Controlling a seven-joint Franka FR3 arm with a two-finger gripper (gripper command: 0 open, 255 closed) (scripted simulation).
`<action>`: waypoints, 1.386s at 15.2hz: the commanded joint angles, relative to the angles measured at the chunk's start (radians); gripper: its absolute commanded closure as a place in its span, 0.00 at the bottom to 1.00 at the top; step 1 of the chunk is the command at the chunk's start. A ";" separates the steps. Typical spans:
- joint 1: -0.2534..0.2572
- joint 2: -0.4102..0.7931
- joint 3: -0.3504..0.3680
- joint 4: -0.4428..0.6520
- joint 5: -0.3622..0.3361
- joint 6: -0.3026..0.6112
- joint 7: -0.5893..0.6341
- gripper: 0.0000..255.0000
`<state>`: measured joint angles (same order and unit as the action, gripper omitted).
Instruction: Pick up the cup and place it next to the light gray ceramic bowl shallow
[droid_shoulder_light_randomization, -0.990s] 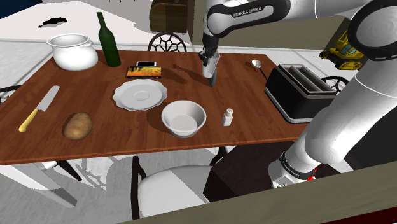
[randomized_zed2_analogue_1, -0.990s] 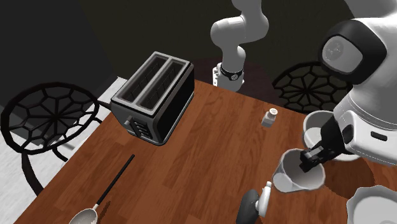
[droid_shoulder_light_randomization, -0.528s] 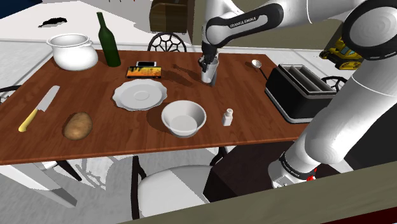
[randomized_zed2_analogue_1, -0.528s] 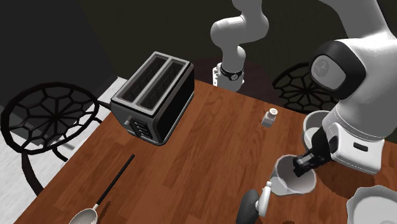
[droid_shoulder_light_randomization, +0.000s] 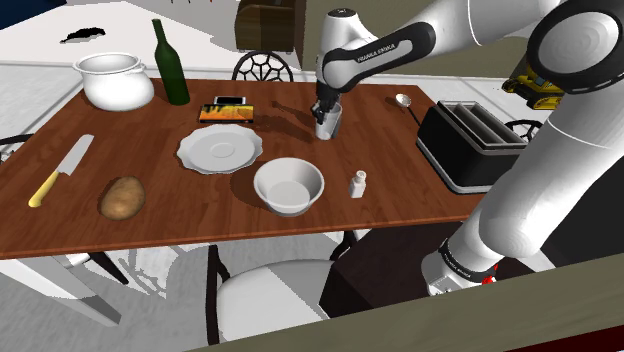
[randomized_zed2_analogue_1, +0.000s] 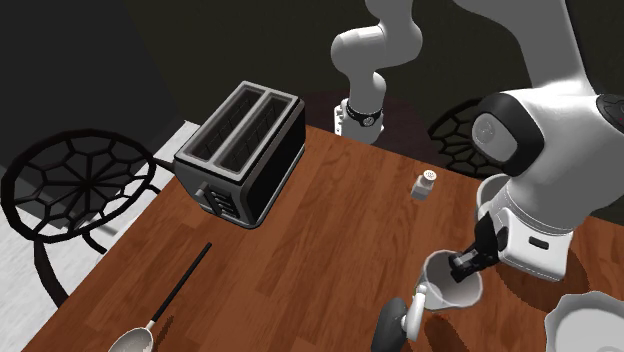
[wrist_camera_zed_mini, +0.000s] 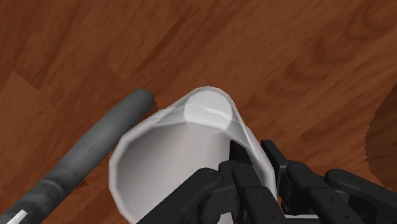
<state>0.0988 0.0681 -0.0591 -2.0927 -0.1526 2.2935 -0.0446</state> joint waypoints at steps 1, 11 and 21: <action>-0.001 0.017 -0.001 -0.009 -0.002 0.027 0.003 1.00; -0.001 0.045 -0.002 -0.033 -0.007 0.079 0.011 1.00; 0.003 0.002 0.002 -0.017 -0.003 0.019 0.009 0.00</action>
<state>0.0997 0.0936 -0.0590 -2.1099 -0.1569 2.3373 -0.0354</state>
